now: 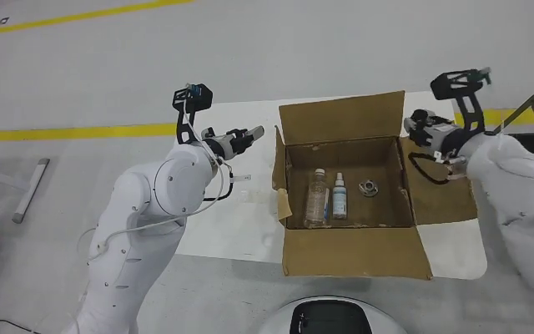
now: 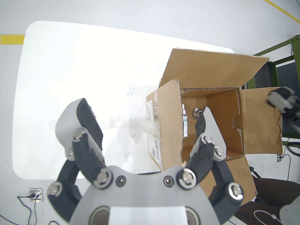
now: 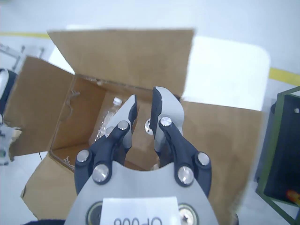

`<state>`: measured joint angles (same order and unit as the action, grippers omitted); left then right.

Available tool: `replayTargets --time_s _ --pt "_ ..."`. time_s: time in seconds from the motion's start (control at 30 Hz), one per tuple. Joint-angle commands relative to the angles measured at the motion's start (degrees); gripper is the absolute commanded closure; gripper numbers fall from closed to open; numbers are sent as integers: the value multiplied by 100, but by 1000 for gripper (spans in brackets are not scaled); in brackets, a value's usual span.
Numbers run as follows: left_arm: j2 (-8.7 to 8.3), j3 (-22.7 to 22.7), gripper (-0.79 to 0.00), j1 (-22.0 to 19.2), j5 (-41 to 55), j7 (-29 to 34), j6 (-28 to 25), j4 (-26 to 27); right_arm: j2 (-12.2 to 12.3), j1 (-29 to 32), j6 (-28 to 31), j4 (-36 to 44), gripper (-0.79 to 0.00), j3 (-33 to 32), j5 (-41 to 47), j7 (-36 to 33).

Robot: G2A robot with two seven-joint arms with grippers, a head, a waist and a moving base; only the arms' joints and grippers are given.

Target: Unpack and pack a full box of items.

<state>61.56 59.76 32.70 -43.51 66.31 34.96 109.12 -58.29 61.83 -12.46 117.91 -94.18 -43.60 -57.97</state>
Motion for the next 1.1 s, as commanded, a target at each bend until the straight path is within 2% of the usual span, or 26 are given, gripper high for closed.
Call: replayTargets --time_s 0.0,0.13,0.3,0.43,0.63,0.73,0.9,1.07 --pt "0 0 -785 0 0 0 0 0 27 444 251 17 0 -1000 251 184" --pt "0 0 -785 0 0 0 0 0 19 1254 477 -374 0 -2339 843 527" --pt "0 0 -785 0 0 0 0 0 -74 2067 701 -1186 0 -3039 1882 881" --pt "0 0 -785 0 0 0 0 0 -160 2244 926 -1614 0 -2652 2946 929" --pt "0 0 -785 0 0 0 0 0 -203 1893 1466 -1749 0 -1883 4254 582" --pt "0 0 -785 0 0 0 0 0 -197 1706 1679 -1704 0 -1521 4597 248" --pt "0 0 -785 0 0 0 0 0 -168 1456 2002 -1529 0 -906 4726 -415" --pt "0 0 -785 0 0 0 0 0 -121 1167 2020 -1532 0 -228 4062 -942"
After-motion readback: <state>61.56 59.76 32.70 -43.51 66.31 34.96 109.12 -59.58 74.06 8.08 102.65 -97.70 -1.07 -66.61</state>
